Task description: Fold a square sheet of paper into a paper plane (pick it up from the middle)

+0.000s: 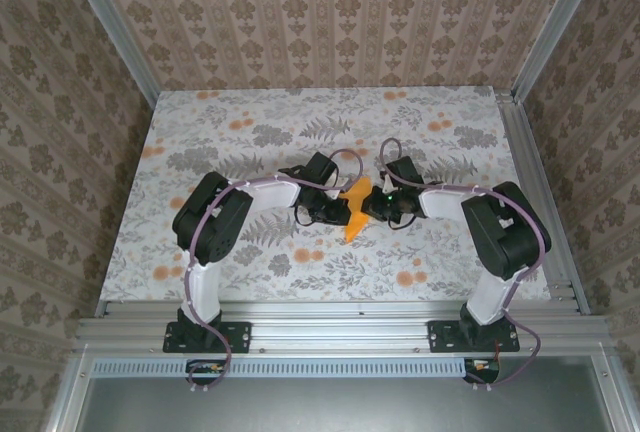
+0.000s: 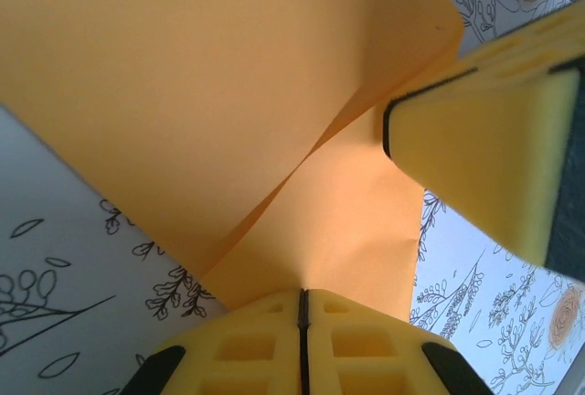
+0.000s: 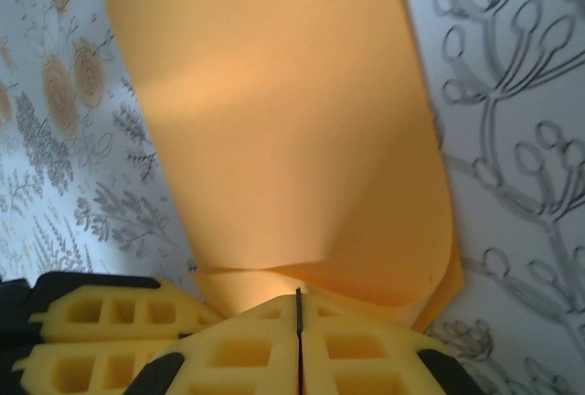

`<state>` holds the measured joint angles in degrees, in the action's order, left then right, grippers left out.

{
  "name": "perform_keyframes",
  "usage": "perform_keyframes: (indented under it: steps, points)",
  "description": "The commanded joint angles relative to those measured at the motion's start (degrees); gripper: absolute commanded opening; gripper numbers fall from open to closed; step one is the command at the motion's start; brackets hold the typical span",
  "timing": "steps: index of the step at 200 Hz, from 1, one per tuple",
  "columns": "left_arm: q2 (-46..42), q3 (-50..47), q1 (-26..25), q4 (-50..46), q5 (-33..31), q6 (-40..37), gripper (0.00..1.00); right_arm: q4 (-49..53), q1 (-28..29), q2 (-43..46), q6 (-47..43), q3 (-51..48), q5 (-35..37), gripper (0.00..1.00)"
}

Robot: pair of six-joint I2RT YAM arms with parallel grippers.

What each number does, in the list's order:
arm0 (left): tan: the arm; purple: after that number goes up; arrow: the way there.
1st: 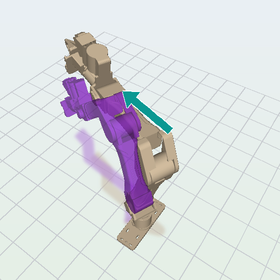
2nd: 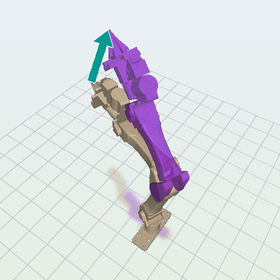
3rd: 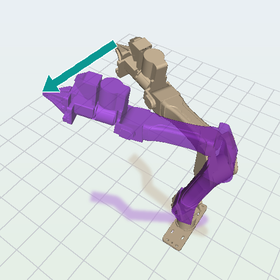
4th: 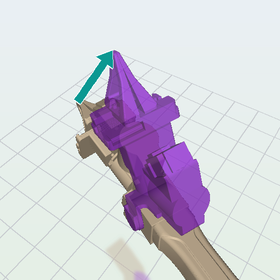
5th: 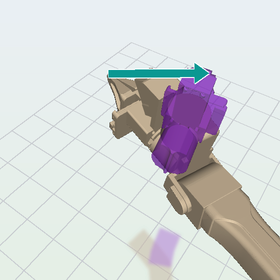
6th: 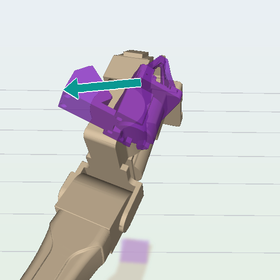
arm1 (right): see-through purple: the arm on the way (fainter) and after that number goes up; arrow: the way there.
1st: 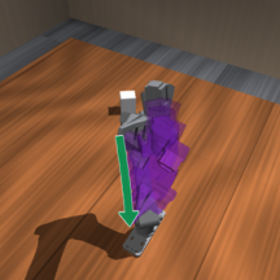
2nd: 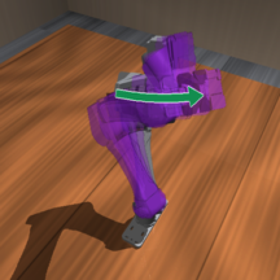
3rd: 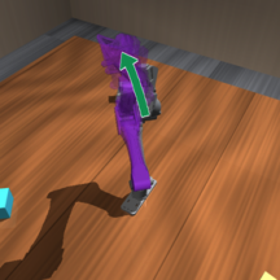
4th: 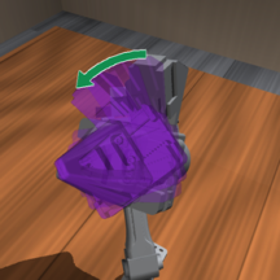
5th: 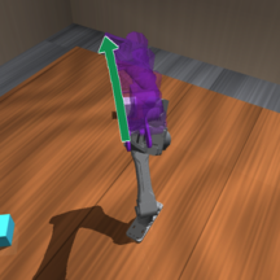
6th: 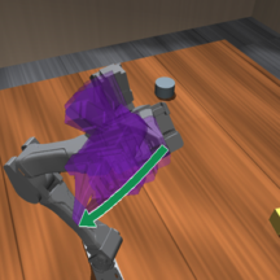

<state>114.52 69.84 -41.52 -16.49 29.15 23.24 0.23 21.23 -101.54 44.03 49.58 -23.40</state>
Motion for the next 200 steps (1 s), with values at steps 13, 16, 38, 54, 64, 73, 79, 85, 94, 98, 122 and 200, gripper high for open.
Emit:
perform_keyframes:
  steps: [13,16,38,54,64,73,79,85,94,98,122,200]
  points:
    - [3.15,-1.74,1.12,-6.89,-4.36,-1.87,0.09,3.86,-2.06,-1.79,-2.82,1.33,4.65,0.1]
    - [3.14,-1.73,1.14,-6.96,-4.36,-1.89,0.08,4.12,-2.19,-1.93,-2.97,1.33,4.92,0.1]
    - [3.17,-1.9,1.26,-7.17,-4.36,-2.11,0.09,4.06,-3.54,-2.57,-3.33,0.49,5.07,0.1]
    - [3.25,-1.9,1.27,-7.31,-4.36,-2.15,0.09,3.63,-5.01,-2.35,-3.51,-0.24,5.07,0.1]
    - [3.28,-1.99,1.27,-7.17,-4.37,-2.15,0.09,3.6,-5.95,-1.8,-3.67,-0.38,5.02,0.1]
    - [3.43,-2.06,1.27,-7.16,-4.28,-2.03,0.09,4.32,-6.37,-1.18,-4.32,-0.07,5.56,0.1]
    - [3.41,-2.04,1.4,-7.15,-4.27,-2.09,0.09,4.87,-6.71,-0.81,-4.78,0.19,5.8,0.1]
    - [3.45,-2.0,1.34,-7.23,-4.2,-2.05,0.09,5.2,-7.08,-0.52,-5.21,0.43,5.87,0.1]
    - [3.35,-1.92,1.41,-7.32,-4.14,-2.02,0.09,5.3,-7.56,-0.41,-5.59,0.59,5.4,0.1]
    - [3.36,-1.91,1.37,-7.33,-4.12,-1.99,0.09,5.3,-7.71,-0.27,-5.7,0.72,5.13,0.1]
    - [3.33,-1.49,1.48,-7.57,-3.98,-1.98,0.09,4.73,-7.59,1.52,-6.06,0.52,2.34,0.1]
    - [3.87,-0.48,1.62,-7.95,-3.0,-2.08,0.09,-2.34,2.43,11.07,5.35,-7.1,-1.8,0.1]
